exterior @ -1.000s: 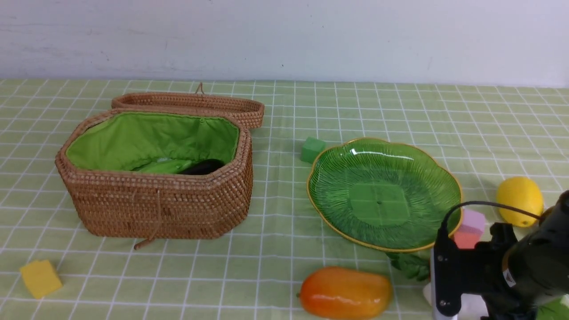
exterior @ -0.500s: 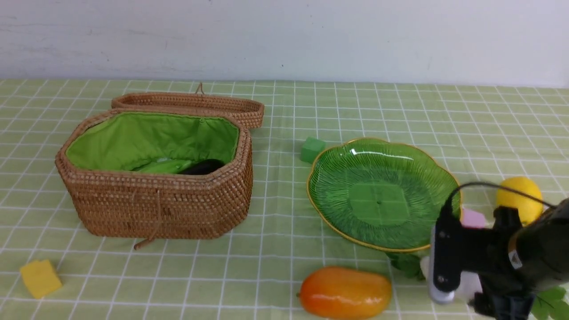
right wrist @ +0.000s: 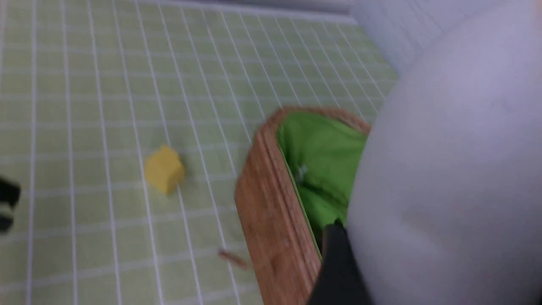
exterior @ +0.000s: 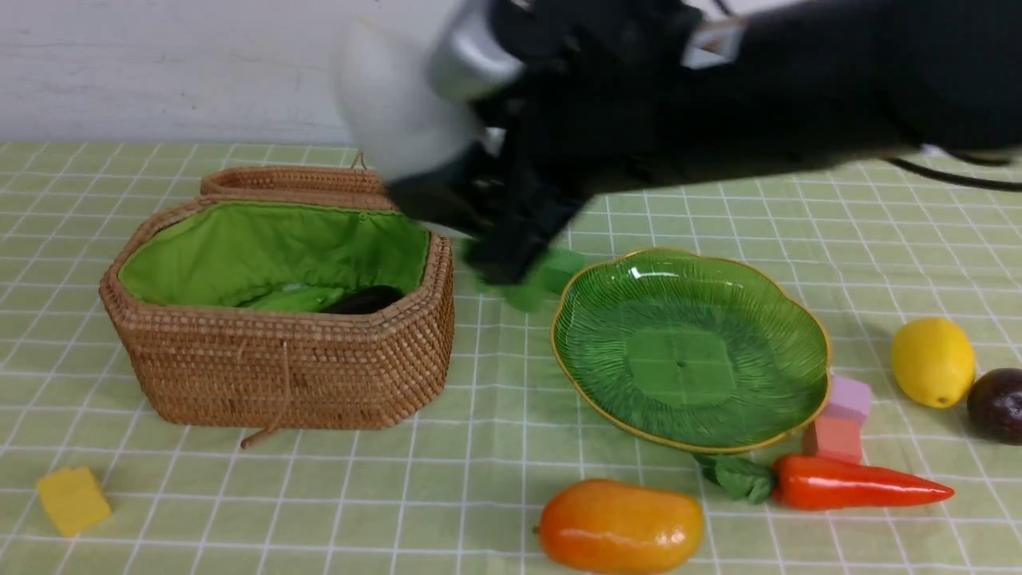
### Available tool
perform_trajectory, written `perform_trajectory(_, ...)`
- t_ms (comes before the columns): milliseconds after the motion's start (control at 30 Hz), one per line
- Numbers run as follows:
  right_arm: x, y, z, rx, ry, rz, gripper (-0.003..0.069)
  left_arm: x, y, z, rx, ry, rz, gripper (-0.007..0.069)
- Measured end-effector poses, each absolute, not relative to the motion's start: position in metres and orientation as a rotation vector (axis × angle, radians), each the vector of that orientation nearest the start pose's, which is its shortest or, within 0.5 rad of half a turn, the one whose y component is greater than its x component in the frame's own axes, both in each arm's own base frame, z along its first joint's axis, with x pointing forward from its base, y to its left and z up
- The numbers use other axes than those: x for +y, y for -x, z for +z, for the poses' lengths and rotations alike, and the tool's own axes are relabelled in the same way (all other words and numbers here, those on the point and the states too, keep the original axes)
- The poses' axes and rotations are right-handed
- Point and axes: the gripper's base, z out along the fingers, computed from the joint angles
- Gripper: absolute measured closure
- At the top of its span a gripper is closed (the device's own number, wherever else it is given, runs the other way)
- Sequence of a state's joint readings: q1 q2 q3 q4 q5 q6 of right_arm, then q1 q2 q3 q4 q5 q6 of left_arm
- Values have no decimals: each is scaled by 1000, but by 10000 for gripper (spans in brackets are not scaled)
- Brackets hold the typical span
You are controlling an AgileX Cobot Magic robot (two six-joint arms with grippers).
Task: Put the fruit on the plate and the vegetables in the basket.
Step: Take a daikon with your right arm and place it on the basket on the left.
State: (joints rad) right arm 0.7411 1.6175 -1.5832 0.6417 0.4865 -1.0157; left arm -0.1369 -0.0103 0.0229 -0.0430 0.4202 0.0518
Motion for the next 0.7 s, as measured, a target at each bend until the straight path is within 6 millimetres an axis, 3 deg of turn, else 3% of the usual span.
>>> perform_trajectory(100,314,-299,396,1504,1190,557,181,-9,-51,168,1911,-155,-101,410)
perform_trajectory(167,339,-326,377,1510,1185,570,181,-9,-51,168,1911,-155,-101,410)
perform_trajectory(333,370,-362,342,1498,1225,508,181,-9,-51,168,1911,-155,-101,407)
perform_trajectory(533,367,-379,326,1496,1190,377,181,-9,-51,168,1910,-155,-101,400)
perform_trajectory(633,363,-385,323,1516,1122,370,142,-9,-51,168,1910,-155,-101,397)
perform_trajectory(700,358,-390,318,1554,1069,381,50,-9,-51,168,1910,-155,-101,396)
